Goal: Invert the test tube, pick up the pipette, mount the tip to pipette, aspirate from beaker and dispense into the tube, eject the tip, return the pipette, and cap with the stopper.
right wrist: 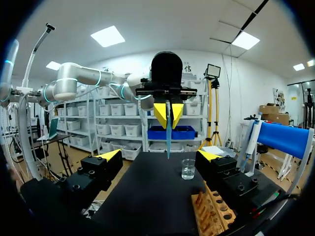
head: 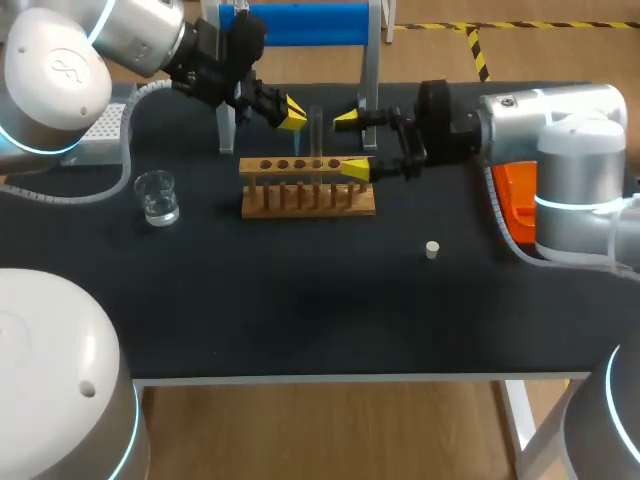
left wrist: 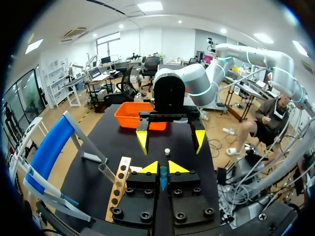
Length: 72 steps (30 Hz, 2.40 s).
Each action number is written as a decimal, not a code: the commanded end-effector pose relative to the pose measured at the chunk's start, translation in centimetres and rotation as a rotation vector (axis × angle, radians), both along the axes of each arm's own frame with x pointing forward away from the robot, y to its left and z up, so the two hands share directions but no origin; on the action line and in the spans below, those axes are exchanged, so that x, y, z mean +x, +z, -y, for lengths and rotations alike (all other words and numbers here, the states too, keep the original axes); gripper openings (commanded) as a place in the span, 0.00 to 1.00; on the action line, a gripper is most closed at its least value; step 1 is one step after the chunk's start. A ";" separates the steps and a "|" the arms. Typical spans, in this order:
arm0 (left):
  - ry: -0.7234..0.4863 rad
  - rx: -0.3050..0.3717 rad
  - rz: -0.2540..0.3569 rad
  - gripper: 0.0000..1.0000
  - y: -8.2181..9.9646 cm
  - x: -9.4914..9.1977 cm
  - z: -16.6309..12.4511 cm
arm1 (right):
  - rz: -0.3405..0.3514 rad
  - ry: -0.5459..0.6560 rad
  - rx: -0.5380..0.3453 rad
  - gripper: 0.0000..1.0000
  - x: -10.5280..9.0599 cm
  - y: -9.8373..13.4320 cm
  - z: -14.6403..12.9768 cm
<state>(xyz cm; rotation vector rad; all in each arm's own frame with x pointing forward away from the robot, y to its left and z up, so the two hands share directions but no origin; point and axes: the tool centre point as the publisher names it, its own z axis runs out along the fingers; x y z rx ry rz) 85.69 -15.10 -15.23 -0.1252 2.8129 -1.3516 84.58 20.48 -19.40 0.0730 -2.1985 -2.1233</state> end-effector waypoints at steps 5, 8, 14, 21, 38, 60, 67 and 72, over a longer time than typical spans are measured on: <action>-0.002 0.004 -0.003 0.00 0.1 0.0 -0.1 | -0.012 -0.001 0.000 1.00 0.5 -0.3 -2.4; -0.002 0.004 -0.003 0.00 0.1 0.0 -0.1 | -0.009 -0.002 -0.001 1.00 0.5 -0.4 -3.0; -0.002 0.004 -0.003 0.00 0.1 0.0 -0.1 | -0.017 -0.008 0.010 1.00 0.8 -0.2 -4.2; -0.002 0.004 -0.003 0.00 0.1 0.0 -0.1 | -0.003 -0.006 0.008 1.00 0.9 -0.1 -5.4; -0.002 0.004 -0.003 0.00 0.1 0.0 -0.1 | 0.011 0.004 0.017 0.96 1.6 0.3 -7.3; -0.002 0.004 -0.003 0.00 0.1 0.0 -0.1 | -0.017 0.039 0.049 0.58 1.7 0.4 -7.5; -0.002 0.004 -0.003 0.00 0.1 0.0 -0.1 | -0.010 0.048 0.050 0.47 1.6 0.6 -7.5; -0.002 0.004 -0.003 0.00 0.1 0.0 -0.1 | -0.009 0.050 0.047 0.29 1.6 0.6 -7.5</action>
